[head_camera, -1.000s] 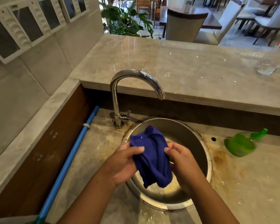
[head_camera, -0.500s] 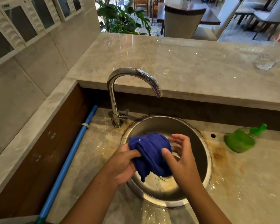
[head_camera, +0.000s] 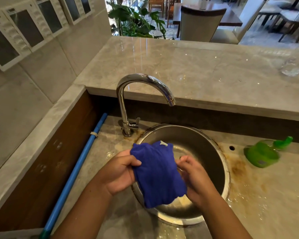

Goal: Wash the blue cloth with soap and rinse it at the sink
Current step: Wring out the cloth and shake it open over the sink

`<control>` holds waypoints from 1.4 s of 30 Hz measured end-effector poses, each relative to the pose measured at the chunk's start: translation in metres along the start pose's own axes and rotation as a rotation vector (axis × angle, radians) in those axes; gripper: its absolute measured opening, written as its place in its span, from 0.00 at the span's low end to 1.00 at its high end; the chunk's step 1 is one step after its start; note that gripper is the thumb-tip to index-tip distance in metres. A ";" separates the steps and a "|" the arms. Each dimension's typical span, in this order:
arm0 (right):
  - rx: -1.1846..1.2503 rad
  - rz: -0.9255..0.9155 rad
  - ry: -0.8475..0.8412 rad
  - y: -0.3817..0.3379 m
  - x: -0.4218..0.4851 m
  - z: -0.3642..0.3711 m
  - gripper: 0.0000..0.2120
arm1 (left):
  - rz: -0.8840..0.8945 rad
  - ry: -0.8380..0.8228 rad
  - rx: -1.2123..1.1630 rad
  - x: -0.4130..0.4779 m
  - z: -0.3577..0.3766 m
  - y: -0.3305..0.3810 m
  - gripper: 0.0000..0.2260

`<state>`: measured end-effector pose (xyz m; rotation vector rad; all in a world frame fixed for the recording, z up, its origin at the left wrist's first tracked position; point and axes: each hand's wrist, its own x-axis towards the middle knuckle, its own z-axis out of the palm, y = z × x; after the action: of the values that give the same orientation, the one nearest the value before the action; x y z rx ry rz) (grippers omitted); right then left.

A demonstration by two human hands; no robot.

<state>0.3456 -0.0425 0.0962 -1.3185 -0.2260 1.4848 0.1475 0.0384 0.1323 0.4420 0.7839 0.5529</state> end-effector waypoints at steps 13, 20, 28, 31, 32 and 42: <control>-0.364 -0.189 -0.073 0.036 0.008 0.030 0.12 | -0.015 0.263 0.111 -0.002 -0.030 -0.019 0.14; -0.410 -0.315 -0.081 0.079 0.006 0.060 0.08 | 0.129 0.476 0.111 -0.018 -0.063 -0.073 0.12; -0.606 -0.312 0.097 0.144 0.011 0.082 0.04 | 0.451 0.717 0.926 -0.039 -0.135 -0.081 0.06; -0.617 -0.323 0.168 0.164 0.012 0.089 0.04 | 0.384 0.673 0.977 -0.038 -0.167 -0.079 0.05; -0.643 -0.325 0.192 0.169 0.014 0.090 0.05 | 0.353 0.675 1.017 -0.037 -0.175 -0.079 0.05; -1.473 -0.853 0.018 0.190 0.006 0.081 0.20 | 0.544 0.531 1.679 -0.031 -0.186 -0.100 0.16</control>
<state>0.1743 -0.0737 -0.0143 -1.8884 -1.8534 0.3899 0.0188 -0.0266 -0.0246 2.1599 1.5644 0.3858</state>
